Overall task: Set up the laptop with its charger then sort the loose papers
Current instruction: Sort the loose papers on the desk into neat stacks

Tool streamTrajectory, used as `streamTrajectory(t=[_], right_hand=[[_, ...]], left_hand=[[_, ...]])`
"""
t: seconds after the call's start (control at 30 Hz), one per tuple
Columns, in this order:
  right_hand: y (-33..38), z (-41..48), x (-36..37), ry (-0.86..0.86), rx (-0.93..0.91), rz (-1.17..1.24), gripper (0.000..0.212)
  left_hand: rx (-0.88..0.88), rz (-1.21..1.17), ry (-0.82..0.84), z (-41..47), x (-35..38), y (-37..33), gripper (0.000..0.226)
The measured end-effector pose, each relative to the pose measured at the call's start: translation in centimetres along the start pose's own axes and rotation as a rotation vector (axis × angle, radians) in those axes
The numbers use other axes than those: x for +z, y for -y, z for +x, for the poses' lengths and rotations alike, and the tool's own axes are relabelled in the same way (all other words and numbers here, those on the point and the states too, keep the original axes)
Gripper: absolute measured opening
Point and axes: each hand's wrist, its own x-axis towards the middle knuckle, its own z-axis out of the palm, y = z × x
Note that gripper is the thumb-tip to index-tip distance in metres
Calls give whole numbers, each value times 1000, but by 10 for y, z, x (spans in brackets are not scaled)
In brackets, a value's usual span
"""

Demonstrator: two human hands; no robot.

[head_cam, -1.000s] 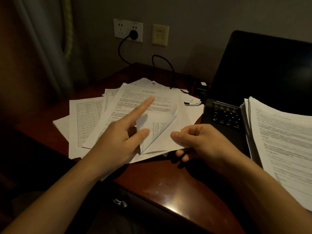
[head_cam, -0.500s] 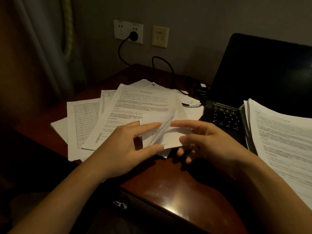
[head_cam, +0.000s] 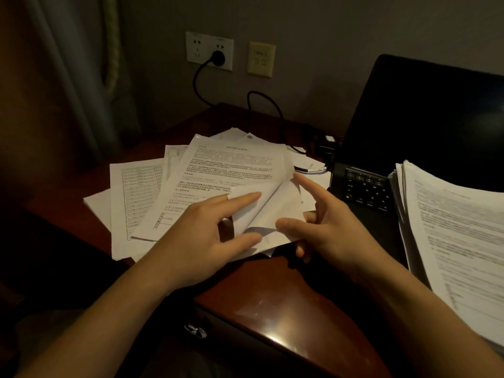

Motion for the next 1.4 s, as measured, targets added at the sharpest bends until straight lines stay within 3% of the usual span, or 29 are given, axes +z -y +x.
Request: streamTrajectory(t=[0.17,0.33,0.5,0.67,0.83,0.97,1.03,1.23,1.4], right_hand=[[-1,1,0,-17,23,31,91],[1,2,-11,7,94,96,94],[0,2,-3,-30,70,65,92],[-5,5,3,-109,53,52,86],[-3,4,-1,-84,76,81,82],[1,2,-8,-22,118,112,78],[2,1,-9,-12,128,105,76],[1,3,-7,-25,153,142,46],[-2,3,-7,5,139,87,18]], left_hand=[[-37,24,-68,1,0,1,55],[-37,-9,-134,-1,-2,-4,78],[-50,-20,-47,-2,-2,-5,40],[-53,71,30,-2,-3,0,73],[-77,53,-34,0,-2,0,59],[-63,-17,-91,0,-1,-2,24],[-88,-14,-135,-1,-1,-2,26],[-245,-159,-205,-2,-2,-4,24],[-249,-160,-249,-3,-3,-7,24]])
